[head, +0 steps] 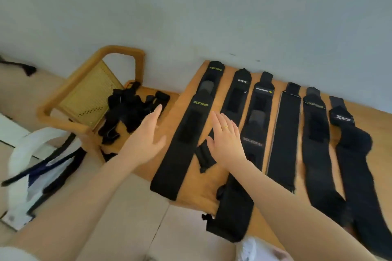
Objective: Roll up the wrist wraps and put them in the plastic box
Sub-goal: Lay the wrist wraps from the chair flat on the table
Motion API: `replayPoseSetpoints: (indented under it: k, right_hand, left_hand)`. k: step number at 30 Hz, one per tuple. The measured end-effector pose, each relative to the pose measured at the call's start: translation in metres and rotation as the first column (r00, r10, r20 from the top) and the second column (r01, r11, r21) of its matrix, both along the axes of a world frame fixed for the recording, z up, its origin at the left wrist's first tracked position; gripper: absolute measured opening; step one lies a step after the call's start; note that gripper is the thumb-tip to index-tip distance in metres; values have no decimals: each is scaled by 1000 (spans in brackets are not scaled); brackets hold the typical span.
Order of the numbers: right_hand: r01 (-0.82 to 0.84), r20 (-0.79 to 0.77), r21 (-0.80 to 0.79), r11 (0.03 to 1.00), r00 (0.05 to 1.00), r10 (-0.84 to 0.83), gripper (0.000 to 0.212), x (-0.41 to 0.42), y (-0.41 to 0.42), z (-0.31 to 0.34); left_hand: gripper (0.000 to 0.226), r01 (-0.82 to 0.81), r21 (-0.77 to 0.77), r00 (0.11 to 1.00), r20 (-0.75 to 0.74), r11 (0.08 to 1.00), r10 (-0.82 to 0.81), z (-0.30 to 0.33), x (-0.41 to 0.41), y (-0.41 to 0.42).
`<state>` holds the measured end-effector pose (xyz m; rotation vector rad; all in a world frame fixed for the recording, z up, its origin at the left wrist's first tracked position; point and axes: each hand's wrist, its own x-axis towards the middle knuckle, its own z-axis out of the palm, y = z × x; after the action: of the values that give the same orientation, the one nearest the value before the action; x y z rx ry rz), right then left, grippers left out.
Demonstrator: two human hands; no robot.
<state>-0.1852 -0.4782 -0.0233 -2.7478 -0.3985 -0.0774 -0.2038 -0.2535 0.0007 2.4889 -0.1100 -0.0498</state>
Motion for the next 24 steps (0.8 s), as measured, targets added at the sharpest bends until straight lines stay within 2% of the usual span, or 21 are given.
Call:
replayPoseSetpoints:
  k: [4, 9, 13, 16, 18, 21, 24]
  right_hand:
    - [9, -44, 62, 998, 999, -6, 63, -1, 86, -10]
    - [-62, -33, 15, 998, 998, 62, 60, 17, 155, -17]
    - [-45, -69, 90, 995, 996, 51, 55, 58, 203, -26]
    - [-69, -115, 103, 992, 990, 80, 52, 102, 238, -48]
    - [-60, -171, 111, 992, 982, 78, 51, 138, 263, -67]
    - [44, -313, 154, 987, 950, 7, 48, 185, 295, -87]
    - [77, -437, 122, 990, 899, -17, 46, 222, 319, -109]
  left_hand:
    - [81, -47, -33, 999, -13, 998, 47, -2, -4, 84]
    - [79, -70, -53, 997, -46, 996, 68, -7, 13, 150]
    - [79, -69, -7, 994, -84, 998, 69, -19, 53, 193]
    - [76, -7, 69, 990, -141, 998, 17, -33, 99, 224]
    - [72, 26, 93, 983, -183, 995, -9, -46, 136, 246]
    - [69, 57, 103, 956, -291, 993, -25, -65, 193, 276]
    - [67, 74, 120, 940, -341, 990, -29, -87, 247, 302]
